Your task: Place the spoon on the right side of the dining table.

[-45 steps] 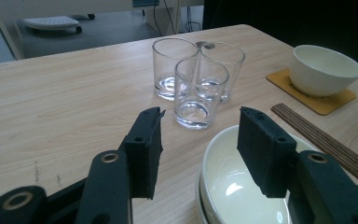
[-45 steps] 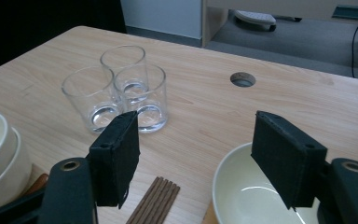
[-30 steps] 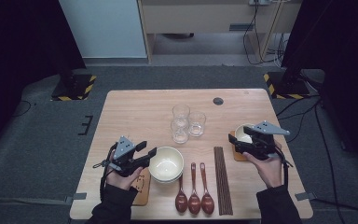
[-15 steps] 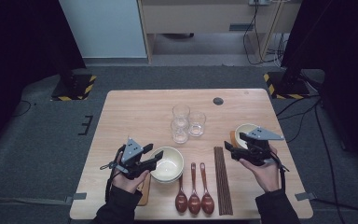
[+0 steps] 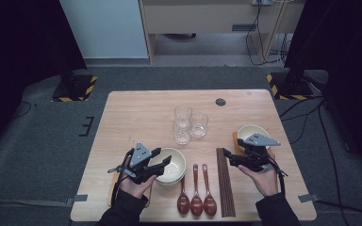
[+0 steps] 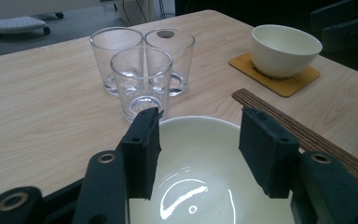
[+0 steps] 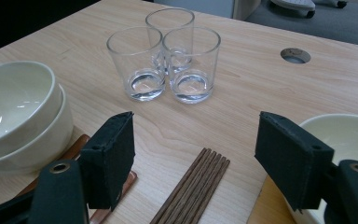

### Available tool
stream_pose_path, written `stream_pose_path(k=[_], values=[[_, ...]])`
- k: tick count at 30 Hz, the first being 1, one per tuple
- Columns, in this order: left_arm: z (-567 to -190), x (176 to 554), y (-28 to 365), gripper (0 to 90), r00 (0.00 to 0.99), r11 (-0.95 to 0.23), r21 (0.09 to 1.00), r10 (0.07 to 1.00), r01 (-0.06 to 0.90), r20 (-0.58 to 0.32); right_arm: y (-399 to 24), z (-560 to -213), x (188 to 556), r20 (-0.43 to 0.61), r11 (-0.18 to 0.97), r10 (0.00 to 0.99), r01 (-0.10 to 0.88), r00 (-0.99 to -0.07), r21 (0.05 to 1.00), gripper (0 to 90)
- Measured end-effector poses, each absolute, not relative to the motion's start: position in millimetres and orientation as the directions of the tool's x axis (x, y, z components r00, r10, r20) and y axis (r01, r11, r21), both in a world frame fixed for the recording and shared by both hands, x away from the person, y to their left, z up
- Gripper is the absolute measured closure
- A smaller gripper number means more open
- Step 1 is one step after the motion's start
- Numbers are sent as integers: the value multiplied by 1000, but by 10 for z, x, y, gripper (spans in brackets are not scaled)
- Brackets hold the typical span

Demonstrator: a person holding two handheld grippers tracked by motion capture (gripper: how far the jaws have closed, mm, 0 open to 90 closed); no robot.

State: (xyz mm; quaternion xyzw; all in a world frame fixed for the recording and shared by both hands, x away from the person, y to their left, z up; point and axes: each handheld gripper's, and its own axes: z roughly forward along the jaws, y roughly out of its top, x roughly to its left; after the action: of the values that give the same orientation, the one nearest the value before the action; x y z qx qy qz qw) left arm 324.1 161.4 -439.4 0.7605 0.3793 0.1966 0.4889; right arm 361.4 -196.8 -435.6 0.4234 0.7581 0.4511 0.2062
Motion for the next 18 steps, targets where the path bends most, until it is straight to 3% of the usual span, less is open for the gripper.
stream_pose_path(k=[18], values=[[-4478,3184,1405,484,674,-263,891,736,370,-63,-1893,-4449,3575,64,255,821,463,-568,849,287]])
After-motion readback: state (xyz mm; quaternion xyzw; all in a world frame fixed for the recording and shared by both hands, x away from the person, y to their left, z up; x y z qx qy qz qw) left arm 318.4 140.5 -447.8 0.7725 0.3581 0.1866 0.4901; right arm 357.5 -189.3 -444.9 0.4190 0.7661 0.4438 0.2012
